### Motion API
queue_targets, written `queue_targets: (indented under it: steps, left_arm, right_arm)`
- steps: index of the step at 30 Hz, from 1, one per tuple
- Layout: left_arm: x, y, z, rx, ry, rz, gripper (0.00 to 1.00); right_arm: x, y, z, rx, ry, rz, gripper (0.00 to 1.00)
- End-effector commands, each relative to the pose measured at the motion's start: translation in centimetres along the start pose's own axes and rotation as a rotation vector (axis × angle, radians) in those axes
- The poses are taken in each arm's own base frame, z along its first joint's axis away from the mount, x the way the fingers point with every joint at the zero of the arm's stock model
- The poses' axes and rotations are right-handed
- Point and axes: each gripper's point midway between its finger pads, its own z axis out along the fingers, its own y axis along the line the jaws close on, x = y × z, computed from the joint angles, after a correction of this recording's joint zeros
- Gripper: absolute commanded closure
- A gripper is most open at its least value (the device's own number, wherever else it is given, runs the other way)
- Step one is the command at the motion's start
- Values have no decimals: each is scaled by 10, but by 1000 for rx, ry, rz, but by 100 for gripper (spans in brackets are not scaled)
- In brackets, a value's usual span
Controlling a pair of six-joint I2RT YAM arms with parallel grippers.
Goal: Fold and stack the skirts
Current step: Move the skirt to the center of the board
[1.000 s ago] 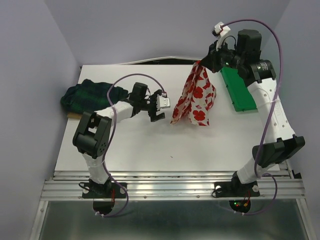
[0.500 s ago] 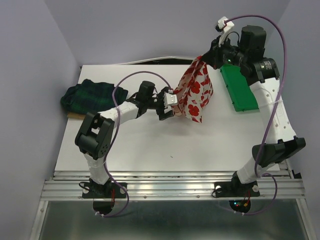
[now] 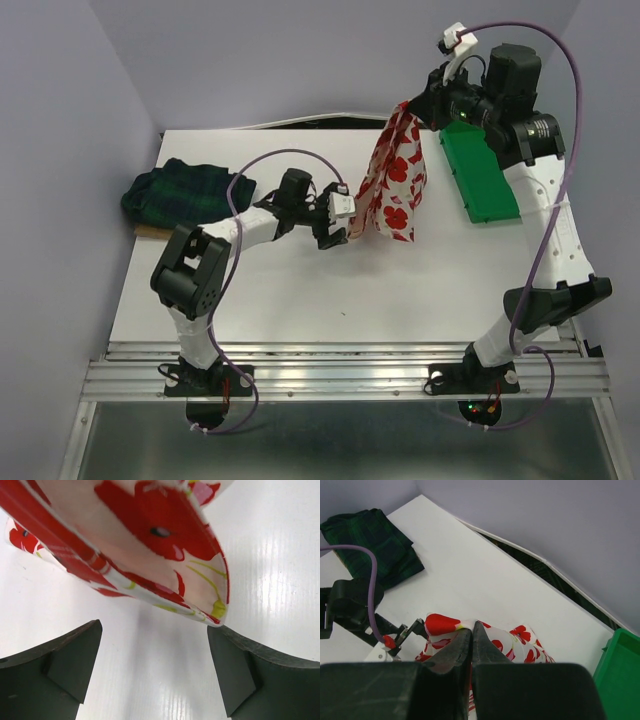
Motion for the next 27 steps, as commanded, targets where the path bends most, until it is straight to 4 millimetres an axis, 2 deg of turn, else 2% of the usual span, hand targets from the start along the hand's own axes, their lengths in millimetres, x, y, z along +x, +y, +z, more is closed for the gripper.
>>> queue_targets:
  steps: [1, 4, 5, 6, 9, 14, 22, 27]
  left_arm:
    - [-17, -10, -7, 4, -35, 12, 1]
    - [-25, -6, -6, -35, -64, 8, 1]
    - [-34, 1, -7, -74, -92, -3, 2]
    - [-34, 1, -8, -88, -102, -20, 1]
    - [-50, 10, -13, -149, -161, -73, 1]
    - [-62, -8, -15, -117, -201, -100, 1]
    - [-62, -37, -5, -54, -192, -111, 1]
    - [-60, -44, -2, -48, -182, -152, 1]
  right_arm:
    - [-38, -2, -11, 26, -106, -23, 99]
    - [-33, -2, -11, 27, -95, -14, 99]
    - [-32, -3, -10, 35, -93, -13, 99]
    - [-31, -4, -11, 39, -92, -13, 99]
    - [-31, -6, -11, 54, -91, -12, 99]
    - [-31, -11, -9, 74, -94, 0, 99]
    - [-35, -17, -8, 107, -108, -4, 99]
    - [-41, -20, -10, 127, -120, -8, 99]
